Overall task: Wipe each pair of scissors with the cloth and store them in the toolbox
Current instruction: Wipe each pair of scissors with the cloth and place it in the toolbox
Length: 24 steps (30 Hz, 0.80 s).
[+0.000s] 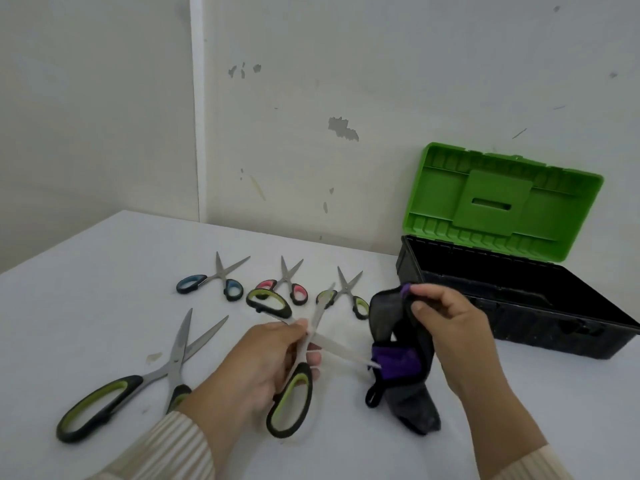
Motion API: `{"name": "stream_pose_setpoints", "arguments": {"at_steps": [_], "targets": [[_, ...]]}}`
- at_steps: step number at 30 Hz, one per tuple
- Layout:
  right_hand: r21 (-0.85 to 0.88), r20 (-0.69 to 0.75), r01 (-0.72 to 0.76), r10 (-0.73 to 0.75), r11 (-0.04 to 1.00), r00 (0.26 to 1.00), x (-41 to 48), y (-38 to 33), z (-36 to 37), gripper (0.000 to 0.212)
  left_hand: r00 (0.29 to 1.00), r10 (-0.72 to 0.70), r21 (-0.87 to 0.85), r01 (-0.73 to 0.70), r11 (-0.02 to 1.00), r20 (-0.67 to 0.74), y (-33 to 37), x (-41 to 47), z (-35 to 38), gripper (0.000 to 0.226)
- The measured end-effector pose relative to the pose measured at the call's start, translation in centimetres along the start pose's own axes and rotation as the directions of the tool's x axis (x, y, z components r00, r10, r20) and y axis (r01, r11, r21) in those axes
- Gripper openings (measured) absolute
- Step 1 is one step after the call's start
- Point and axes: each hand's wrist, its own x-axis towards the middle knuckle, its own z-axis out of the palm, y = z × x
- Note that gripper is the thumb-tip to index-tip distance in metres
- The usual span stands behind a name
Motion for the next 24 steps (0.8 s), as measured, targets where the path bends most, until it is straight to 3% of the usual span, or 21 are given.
{"name": "stream_pose_setpoints", "arguments": {"at_steps": [1, 3, 5, 7, 9, 13, 16, 19, 21, 24], "targets": [[-0.034, -0.022, 0.045, -0.045, 0.998, 0.999, -0.1, -0.2, -0.1, 0.032, 0.999, -0.017, 0.034, 0.016, 0.999, 0.048, -0.2, -0.2, 0.2, 0.008], [-0.199, -0.012, 0.205, -0.212, 0.958, 0.977, -0.5, -1.0, 0.3, 0.035, 0.994, -0.003, 0.149, -0.012, 0.989, 0.105, -0.6, 0.0, 0.0, 0.019], [-0.323, 0.15, 0.376, -0.346, 0.868, 0.926, -1.4, -1.4, 1.6, 0.039, 0.989, 0.061, 0.271, -0.096, 0.958, 0.136, -0.8, -0.2, 0.1, 0.023], [-0.395, 0.423, 0.471, -0.299, 0.789, 0.855, -2.5, -0.9, 3.8, 0.036, 0.982, 0.117, 0.331, -0.161, 0.93, 0.149, -0.9, -0.4, 0.5, 0.021], [-0.449, 0.553, 0.557, -0.273, 0.699, 0.787, -2.8, 0.3, 5.3, 0.028, 0.977, 0.157, 0.358, -0.199, 0.912, 0.142, -1.0, -0.6, 0.8, 0.014], [-0.492, 0.394, 0.477, -0.302, 0.729, 0.868, -1.7, 0.6, 5.3, 0.02, 0.966, 0.197, 0.359, -0.246, 0.9, 0.168, -1.2, -0.7, 1.0, 0.012], [-0.509, 0.498, 0.559, -0.306, 0.655, 0.811, -2.9, 0.7, 5.9, 0.018, 0.968, 0.197, 0.382, -0.243, 0.892, 0.156, -1.3, -0.6, 0.9, 0.021], [-0.548, 0.395, 0.553, -0.389, 0.627, 0.832, -2.4, 1.1, 5.7, 0.016, 0.959, 0.209, 0.375, -0.269, 0.887, 0.193, -1.2, -0.7, 0.8, 0.034], [-0.573, 0.307, 0.476, -0.364, 0.667, 0.879, -1.8, 1.2, 5.4, 0.015, 0.955, 0.202, 0.366, -0.272, 0.89, 0.217, -1.1, -0.8, 0.8, 0.032], [-0.543, 0.394, 0.533, -0.364, 0.649, 0.844, -3.3, 1.6, 6.4, 0.017, 0.959, 0.2, 0.374, -0.265, 0.889, 0.202, -1.2, -0.6, 0.8, 0.024]]}}
